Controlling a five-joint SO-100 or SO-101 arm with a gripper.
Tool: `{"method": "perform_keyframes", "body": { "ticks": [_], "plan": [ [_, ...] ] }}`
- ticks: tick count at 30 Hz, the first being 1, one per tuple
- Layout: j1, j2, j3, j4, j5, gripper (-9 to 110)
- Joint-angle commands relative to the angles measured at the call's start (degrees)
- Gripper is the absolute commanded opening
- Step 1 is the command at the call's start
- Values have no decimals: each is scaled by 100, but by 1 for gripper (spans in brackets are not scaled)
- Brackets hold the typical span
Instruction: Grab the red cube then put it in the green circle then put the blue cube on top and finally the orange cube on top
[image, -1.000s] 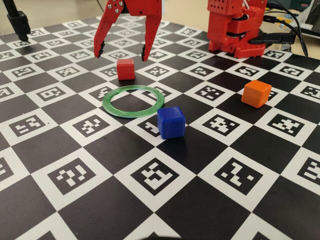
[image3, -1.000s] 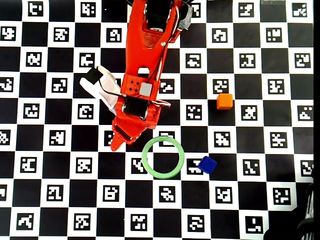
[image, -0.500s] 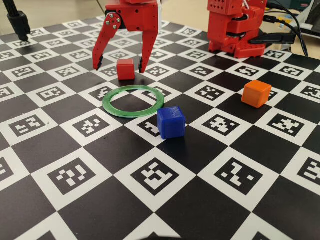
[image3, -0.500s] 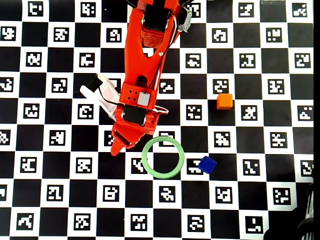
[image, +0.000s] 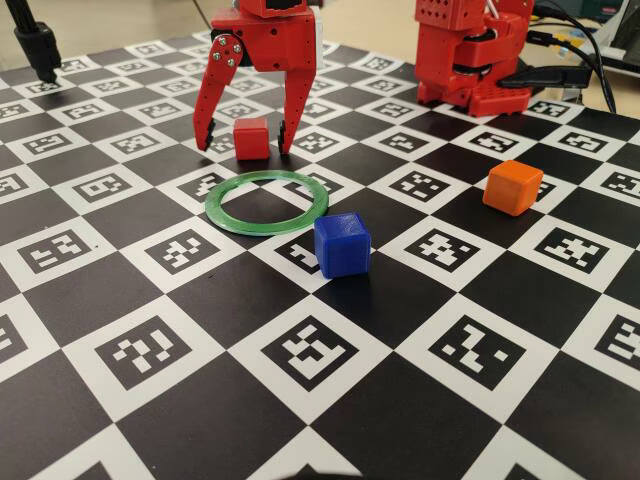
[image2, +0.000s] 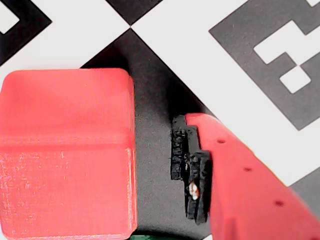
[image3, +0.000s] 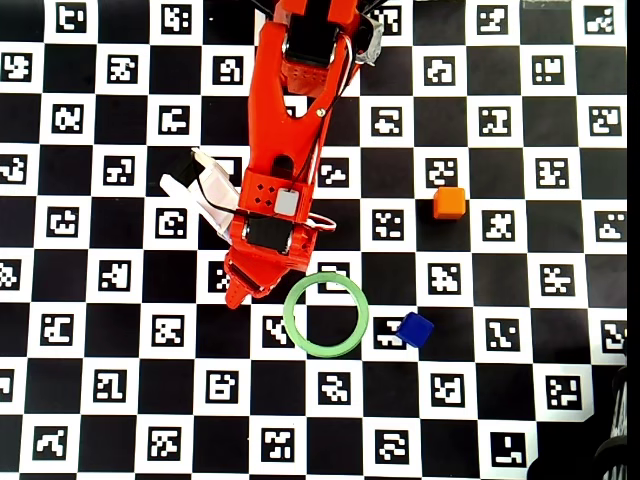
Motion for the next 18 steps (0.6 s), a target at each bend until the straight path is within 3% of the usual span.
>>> {"method": "perform_keyframes", "body": {
  "ticks": [1, 10, 18],
  "plan": [
    [-26, 202, 9, -79, 0, 26],
    [0, 220, 44, -114, 123, 11],
    [0, 220, 53, -123, 79, 8]
  ]
}}
